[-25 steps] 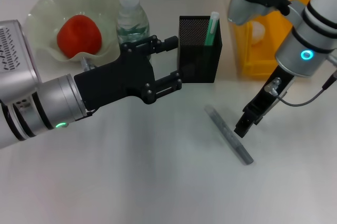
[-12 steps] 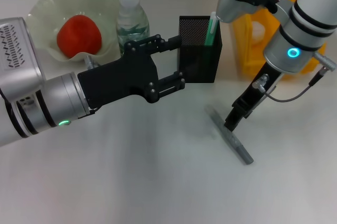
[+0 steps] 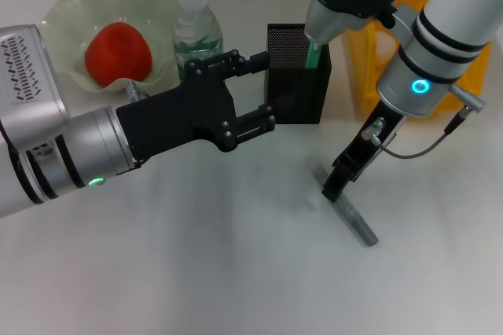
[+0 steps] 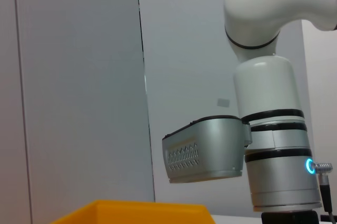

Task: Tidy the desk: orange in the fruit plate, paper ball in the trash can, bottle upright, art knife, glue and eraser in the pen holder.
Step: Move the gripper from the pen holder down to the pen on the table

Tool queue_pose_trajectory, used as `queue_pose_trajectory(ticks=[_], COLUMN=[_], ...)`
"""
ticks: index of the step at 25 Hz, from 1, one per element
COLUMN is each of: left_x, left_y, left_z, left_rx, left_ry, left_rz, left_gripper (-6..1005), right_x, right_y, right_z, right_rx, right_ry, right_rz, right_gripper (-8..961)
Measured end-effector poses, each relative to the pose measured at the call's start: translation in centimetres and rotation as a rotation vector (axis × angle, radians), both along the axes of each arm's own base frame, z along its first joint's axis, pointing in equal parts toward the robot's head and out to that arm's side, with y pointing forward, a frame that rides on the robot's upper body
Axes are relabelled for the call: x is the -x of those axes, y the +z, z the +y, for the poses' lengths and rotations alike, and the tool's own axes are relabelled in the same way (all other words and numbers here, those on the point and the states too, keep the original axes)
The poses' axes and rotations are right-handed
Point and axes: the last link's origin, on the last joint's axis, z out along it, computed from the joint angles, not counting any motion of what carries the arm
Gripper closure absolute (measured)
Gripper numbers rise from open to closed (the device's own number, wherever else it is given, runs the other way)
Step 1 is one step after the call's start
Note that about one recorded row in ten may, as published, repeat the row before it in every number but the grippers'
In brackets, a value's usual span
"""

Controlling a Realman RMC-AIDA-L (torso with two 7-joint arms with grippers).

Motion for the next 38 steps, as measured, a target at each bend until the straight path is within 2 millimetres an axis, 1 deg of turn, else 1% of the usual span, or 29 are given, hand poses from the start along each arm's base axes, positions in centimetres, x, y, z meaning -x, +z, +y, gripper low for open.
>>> queue_pose_trajectory(ticks=[10,22,38], left_x=[0.2,0.3,0.3], left_y=[-0.1,-0.2,-0.2], left_z=[0.1,0.2,0.3], left_rx=[-0.006,-0.002,-0.002], left_ry=[0.014,0.022,0.021], left_rz=[0.010,0.016,0.016], left_gripper=[398,397,398], right_x=[-0.2,-0.2,-0.5], right_y=[-0.1,-1.0,-1.3], right_z=[-0.2,-0.6,-0.6], right_rx=[0.006,0.032,0.024], right_ry=[-0.007,0.005,0.003], right_rz=[0.006,-0.001,0.003], right_gripper=[504,522,532])
